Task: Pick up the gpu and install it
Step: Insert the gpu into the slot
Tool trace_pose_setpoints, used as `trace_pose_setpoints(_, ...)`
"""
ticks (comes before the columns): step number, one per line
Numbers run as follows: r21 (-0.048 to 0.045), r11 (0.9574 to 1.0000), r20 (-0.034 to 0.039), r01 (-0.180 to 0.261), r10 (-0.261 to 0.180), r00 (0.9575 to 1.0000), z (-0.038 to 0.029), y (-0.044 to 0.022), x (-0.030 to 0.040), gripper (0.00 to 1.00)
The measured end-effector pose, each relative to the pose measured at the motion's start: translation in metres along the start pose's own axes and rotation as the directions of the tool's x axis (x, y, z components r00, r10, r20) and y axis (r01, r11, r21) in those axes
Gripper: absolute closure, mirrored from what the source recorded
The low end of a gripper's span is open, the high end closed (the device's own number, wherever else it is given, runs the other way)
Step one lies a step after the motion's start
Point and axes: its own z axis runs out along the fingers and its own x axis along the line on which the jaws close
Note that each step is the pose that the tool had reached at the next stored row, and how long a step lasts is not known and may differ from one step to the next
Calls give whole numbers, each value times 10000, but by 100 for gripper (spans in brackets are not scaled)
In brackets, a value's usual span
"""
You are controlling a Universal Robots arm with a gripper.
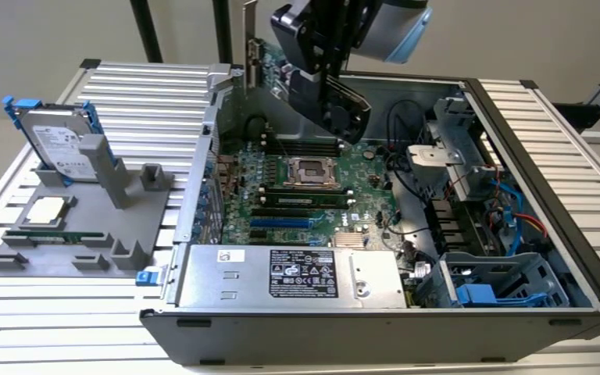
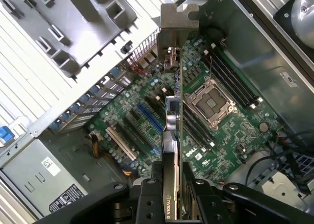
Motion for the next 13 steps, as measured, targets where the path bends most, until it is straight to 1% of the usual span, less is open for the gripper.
trace_pose_setpoints(7, -6, 9993, -17, 372, -372, 9993, 0, 0, 0, 100)
trace_pose_setpoints(13, -11, 9974, -35, 722, -722, 9974, 0, 0, 0, 100)
